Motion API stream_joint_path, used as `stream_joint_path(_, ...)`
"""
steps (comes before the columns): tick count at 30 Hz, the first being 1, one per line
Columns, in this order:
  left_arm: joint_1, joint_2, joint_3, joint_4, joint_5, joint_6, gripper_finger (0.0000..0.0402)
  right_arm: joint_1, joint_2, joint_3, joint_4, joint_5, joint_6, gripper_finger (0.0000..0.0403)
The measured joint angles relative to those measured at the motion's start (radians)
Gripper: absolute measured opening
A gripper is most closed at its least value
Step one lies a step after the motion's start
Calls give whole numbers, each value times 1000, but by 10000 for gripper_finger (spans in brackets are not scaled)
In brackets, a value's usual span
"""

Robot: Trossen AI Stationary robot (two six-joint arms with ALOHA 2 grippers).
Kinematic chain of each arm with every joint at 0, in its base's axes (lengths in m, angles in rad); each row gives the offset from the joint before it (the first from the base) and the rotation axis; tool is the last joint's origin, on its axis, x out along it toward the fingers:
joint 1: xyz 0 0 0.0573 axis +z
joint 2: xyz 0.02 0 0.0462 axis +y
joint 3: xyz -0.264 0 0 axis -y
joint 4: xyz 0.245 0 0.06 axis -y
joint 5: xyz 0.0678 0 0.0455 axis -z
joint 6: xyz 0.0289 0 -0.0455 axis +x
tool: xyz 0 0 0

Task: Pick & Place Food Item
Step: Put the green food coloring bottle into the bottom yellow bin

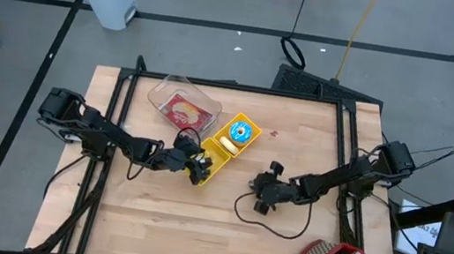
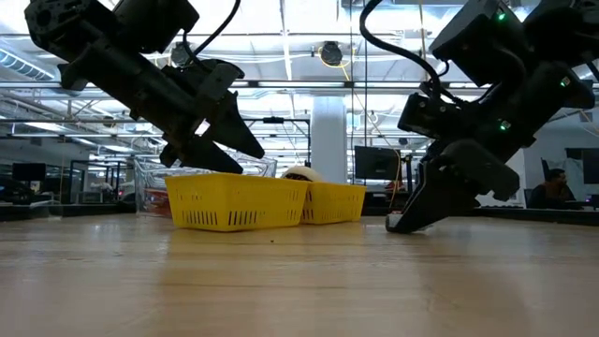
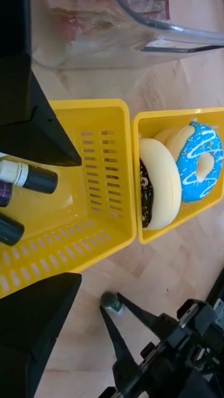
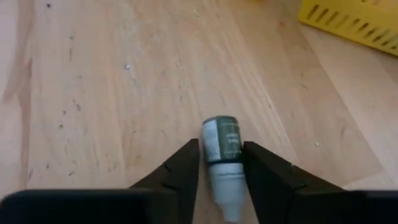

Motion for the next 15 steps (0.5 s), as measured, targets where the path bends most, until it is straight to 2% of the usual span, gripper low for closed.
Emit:
stream_joint_path(3,0,0,0,0,5,-6,296,0,-1,-1,2,-3,-44,81)
stream_joint_path(6,0,0,0,33,60,-7,296,-1,-28,-2,-4,-11,-121,55)
stream_joint_path(11,-6,0,0,181,205,-17,296,-1,-114,-4,27,73,-280,54)
stream_joint_path(15,-17,0,1,279,225,-50,296,6,-172,-5,110,176,-451,66)
